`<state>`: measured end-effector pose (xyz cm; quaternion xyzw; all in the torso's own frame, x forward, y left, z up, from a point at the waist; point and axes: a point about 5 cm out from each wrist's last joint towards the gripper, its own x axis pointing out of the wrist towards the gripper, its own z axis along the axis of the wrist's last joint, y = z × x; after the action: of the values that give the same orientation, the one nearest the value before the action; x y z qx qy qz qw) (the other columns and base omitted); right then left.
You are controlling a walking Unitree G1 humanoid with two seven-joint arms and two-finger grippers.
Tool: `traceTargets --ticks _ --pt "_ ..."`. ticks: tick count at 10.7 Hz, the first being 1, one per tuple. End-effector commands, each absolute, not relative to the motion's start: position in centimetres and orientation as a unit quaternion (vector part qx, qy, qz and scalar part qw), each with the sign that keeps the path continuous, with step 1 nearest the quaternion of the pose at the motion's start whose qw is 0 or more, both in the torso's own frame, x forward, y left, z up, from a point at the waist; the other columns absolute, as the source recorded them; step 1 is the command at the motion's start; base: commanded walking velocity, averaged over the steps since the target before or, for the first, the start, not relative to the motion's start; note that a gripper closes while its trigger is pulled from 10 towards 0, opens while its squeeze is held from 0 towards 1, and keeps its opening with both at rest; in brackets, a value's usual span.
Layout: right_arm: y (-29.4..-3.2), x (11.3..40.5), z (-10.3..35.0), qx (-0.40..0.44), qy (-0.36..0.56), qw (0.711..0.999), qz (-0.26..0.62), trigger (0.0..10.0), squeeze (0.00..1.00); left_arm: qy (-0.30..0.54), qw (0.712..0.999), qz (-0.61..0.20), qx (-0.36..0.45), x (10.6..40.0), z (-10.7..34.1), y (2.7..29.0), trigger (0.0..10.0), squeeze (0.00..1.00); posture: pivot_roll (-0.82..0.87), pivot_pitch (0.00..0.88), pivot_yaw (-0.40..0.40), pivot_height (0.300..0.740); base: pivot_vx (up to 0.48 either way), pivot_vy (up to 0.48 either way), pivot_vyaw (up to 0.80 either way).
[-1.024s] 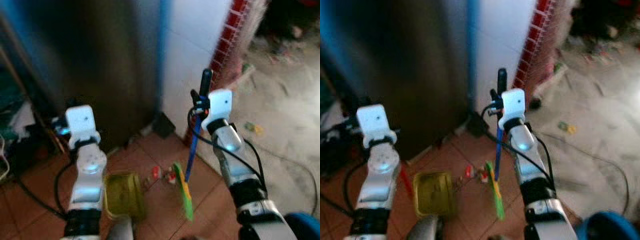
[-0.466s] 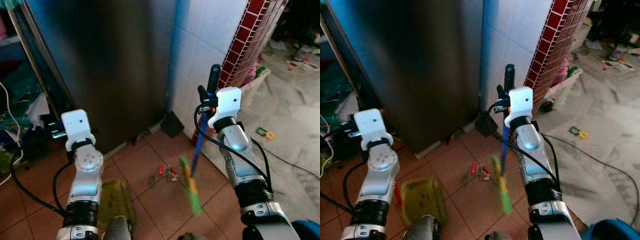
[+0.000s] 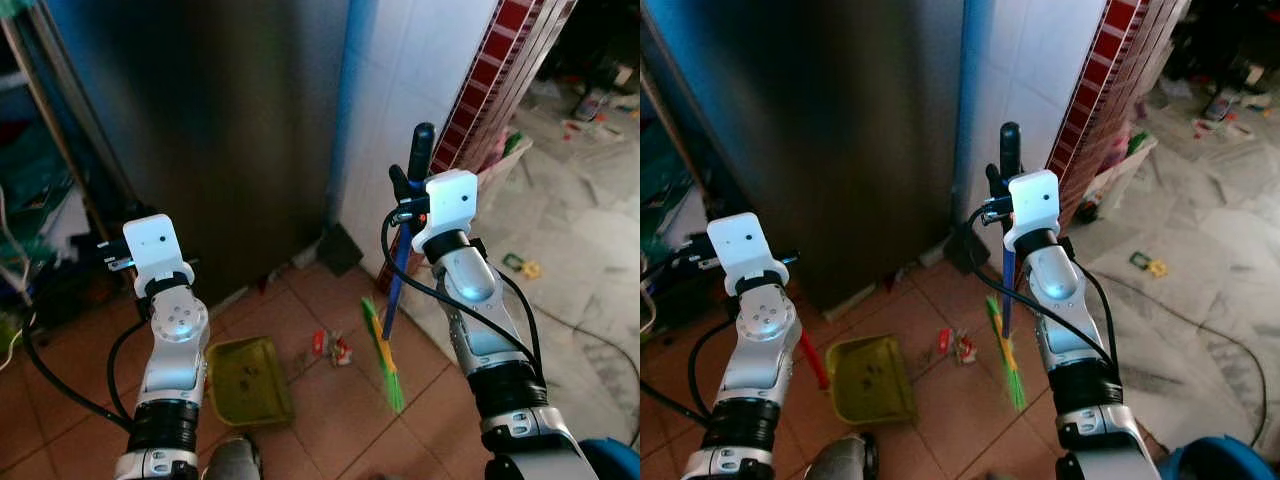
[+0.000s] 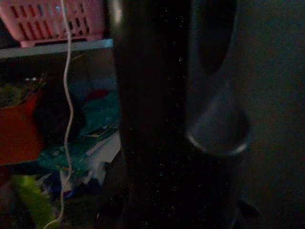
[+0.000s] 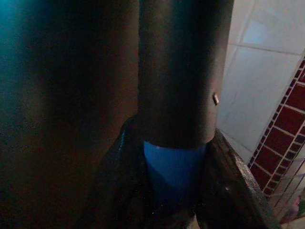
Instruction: Sweep floor
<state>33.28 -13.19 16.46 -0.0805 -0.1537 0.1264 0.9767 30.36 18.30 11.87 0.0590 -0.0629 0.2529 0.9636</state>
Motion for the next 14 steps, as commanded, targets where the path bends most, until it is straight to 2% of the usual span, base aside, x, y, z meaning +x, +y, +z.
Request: traceTargets --ticks 1,6,12,14 --pt "-13.3 33.19 18.02 -0.091 -0.188 0.97 0.125 10.0 0.0 -0.104 0.962 0.248 0.052 30.75 13.66 18.01 10.0 0.0 -0.01 0.082 -0.075 0.74 0.356 0.0 0.0" --pt "-13.17 33.17 17.99 -0.096 -0.19 0.969 0.129 10.0 0.0 -0.104 0.963 0.243 0.057 30.82 13.61 17.82 10.0 0.0 -0.01 0.067 -0.071 0.74 0.335 0.0 0.0" --pt "-13.19 33.07 17.64 -0.107 -0.186 0.967 0.134 10.0 0.0 -0.1 0.959 0.256 0.072 30.58 13.38 17.91 10.0 0.0 -0.01 0.068 -0.07 0.74 0.0 0.0 0.0" --pt "-13.08 33.0 17.58 -0.107 -0.186 0.967 0.136 10.0 0.0 -0.114 0.957 0.256 0.076 30.62 14.08 17.9 10.0 0.0 -0.01 0.07 -0.072 0.74 0.0 0.0 0.8"
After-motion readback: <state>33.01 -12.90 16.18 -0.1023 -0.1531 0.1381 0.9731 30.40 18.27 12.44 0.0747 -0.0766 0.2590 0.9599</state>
